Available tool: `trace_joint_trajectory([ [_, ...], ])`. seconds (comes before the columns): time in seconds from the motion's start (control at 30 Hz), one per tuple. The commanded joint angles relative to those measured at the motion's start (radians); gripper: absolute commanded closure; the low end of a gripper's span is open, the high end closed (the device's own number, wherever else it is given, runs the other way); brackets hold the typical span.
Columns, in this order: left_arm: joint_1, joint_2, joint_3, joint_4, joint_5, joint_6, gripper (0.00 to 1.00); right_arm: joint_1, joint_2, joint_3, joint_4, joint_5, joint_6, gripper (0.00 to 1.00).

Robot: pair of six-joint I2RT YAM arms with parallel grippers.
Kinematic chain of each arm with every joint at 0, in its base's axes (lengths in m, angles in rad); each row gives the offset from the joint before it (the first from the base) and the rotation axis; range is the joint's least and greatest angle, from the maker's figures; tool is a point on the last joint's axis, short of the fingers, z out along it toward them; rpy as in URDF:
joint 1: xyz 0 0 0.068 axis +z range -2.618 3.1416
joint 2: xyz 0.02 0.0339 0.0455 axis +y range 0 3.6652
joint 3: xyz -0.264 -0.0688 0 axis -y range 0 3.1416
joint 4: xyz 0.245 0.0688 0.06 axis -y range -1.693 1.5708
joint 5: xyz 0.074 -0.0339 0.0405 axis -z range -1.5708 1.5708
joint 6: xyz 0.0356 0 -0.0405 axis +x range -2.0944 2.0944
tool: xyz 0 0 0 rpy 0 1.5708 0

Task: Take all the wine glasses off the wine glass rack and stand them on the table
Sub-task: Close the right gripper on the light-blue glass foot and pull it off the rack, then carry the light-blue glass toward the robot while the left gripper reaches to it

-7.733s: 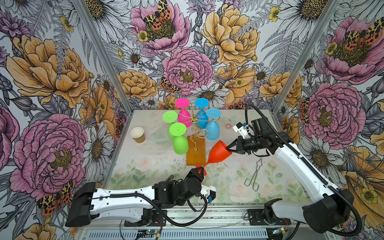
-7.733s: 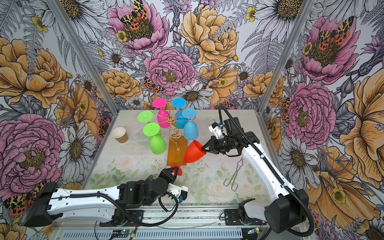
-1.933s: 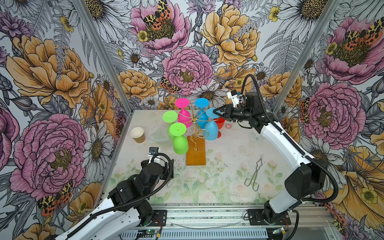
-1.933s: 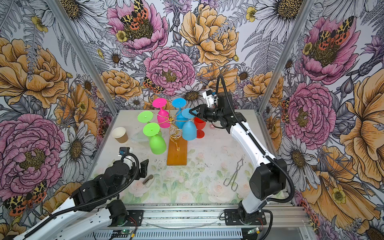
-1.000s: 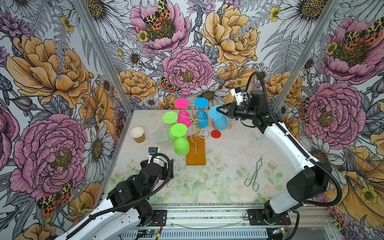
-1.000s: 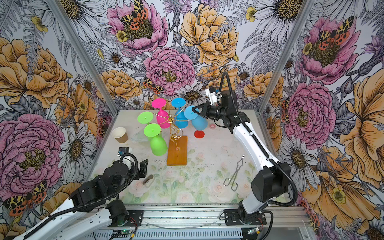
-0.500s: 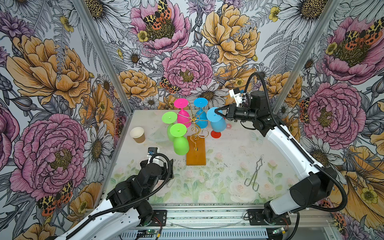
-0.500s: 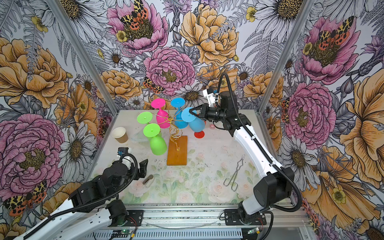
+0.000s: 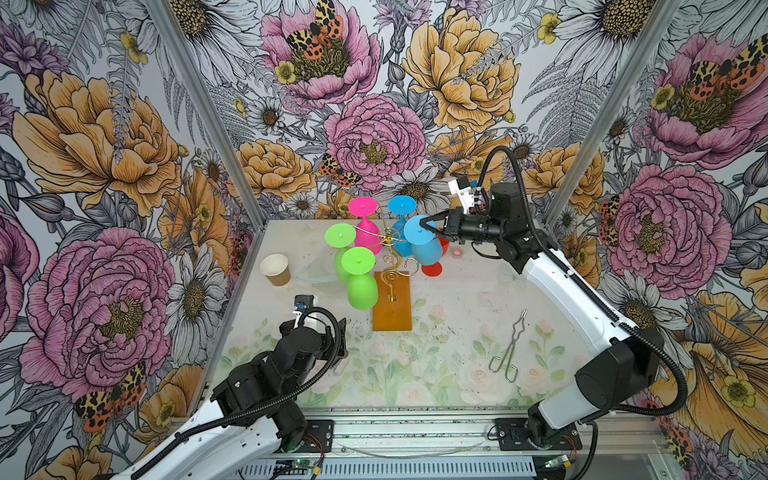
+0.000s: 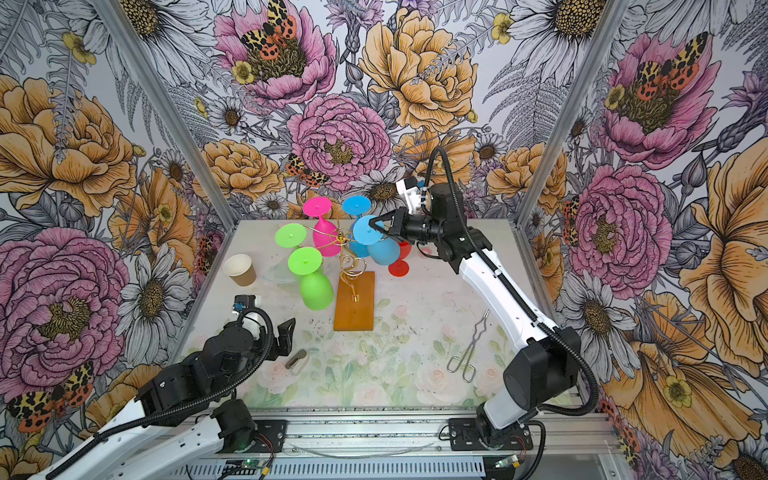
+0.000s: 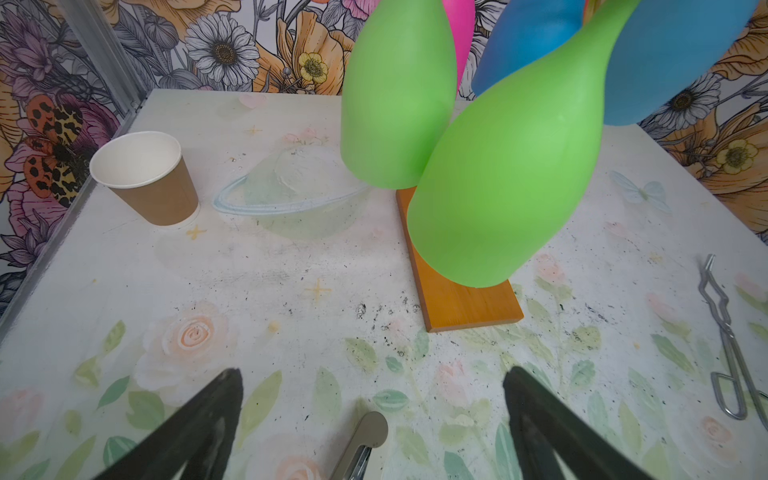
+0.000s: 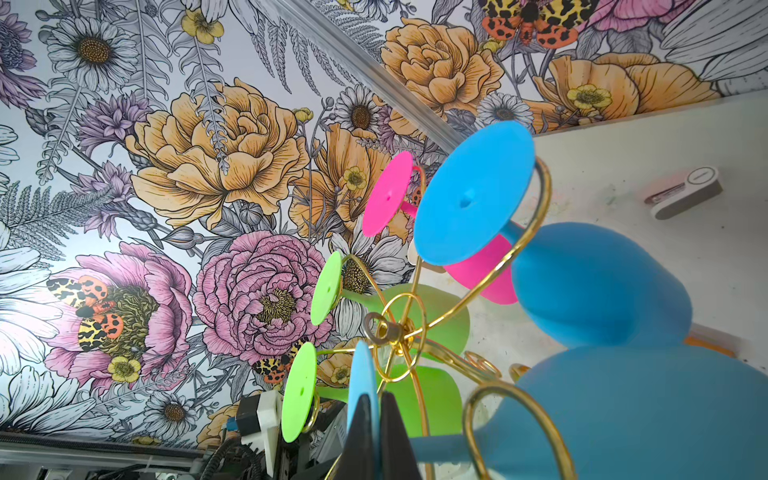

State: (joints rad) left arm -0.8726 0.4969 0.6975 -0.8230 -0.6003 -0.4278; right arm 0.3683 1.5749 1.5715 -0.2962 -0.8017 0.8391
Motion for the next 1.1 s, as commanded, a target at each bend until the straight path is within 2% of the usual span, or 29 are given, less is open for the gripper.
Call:
trace_joint_trajectory([
  [0.0, 0.008, -0.017, -0.004, 0.005, 0.022, 0.003, 0.01, 0.003, 0.025, 0.022, 0.074, 0.021, 0.025, 1.00],
  [0.43, 0.007, -0.021, -0.006, 0.005, 0.020, 0.001, 0.01, -0.007, 0.060, 0.033, 0.164, 0.053, 0.066, 1.00],
  [0.8, 0.007, -0.022, -0.007, 0.006, 0.022, 0.001, 0.01, -0.061, 0.046, 0.024, 0.179, 0.067, 0.076, 1.00],
  [1.07, 0.010, -0.026, 0.016, 0.005, 0.080, 0.015, 0.01, -0.109, 0.004, -0.004, 0.190, 0.053, 0.084, 1.00],
])
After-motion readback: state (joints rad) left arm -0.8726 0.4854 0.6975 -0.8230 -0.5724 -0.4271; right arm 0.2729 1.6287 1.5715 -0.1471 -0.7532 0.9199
